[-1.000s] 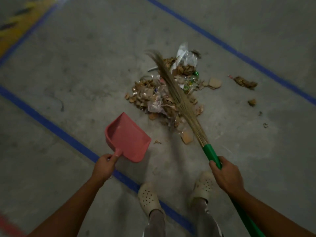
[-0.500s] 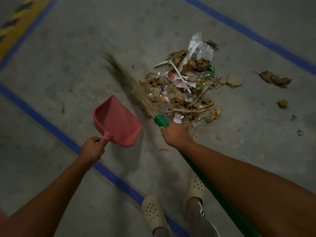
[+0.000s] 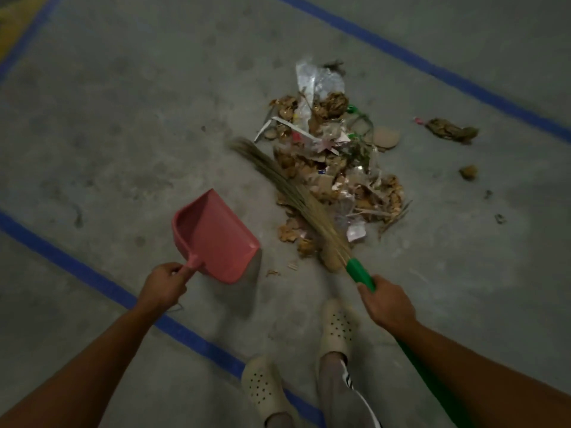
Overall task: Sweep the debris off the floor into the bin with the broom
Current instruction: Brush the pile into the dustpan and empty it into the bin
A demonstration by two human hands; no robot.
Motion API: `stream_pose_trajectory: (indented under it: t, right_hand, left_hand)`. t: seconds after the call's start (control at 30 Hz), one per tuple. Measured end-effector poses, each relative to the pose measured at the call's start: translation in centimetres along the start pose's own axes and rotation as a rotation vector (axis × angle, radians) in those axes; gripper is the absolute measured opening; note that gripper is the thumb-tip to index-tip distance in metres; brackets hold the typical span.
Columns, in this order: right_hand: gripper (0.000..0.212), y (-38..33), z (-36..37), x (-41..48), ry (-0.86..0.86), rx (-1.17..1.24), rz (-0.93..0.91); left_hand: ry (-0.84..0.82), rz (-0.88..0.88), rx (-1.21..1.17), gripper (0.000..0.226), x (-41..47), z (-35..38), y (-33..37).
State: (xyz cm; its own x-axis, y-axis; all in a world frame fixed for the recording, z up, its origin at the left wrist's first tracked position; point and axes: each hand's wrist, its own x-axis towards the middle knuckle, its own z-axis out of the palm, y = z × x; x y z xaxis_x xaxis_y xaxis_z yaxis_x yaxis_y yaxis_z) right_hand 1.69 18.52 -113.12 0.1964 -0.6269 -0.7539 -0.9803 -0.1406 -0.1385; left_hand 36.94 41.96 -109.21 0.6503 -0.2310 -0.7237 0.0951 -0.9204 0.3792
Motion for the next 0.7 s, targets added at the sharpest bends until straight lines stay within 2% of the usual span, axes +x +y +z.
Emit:
stream_pose_trajectory:
  t: [0.1, 0.2, 0.37, 0.53, 0.63, 0.7]
  right_hand:
    - [0.039, 4.2, -1.7, -2.9, 0.065, 0.061, -0.020]
    - [0.036, 6.7, -3.2, -4.6, 0.164, 0.140, -0.026]
    - [0.039, 8.4, -5.1, -2.1, 0.306, 0.290, 0.057]
    - [0.057, 10.1, -5.3, 6.8, 0.380, 0.369, 0.296]
    - [0.059, 10.6, -4.8, 11.7, 0.312, 0.446, 0.429]
    - [0.060, 10.3, -3.7, 13.2, 0.267, 0.445, 0.425]
  left_hand:
    - [-0.051, 0.012, 0.010, 0.064, 0.3, 0.9, 0.6]
    - [-0.098, 0.014, 0.029, 0.071, 0.9, 2.1, 1.0]
    - [-0.190, 0.002, 0.047, 0.081, 2.8, 4.4, 1.6]
    - [-0.254, -0.080, 0.131, 0.060, 7.1, 6.7, 0.6]
    - [-0.252, -0.101, 0.156, 0.047, 9.2, 8.0, 0.5]
    - [-0.262, -0.083, 0.176, 0.045, 9.7, 9.5, 1.4]
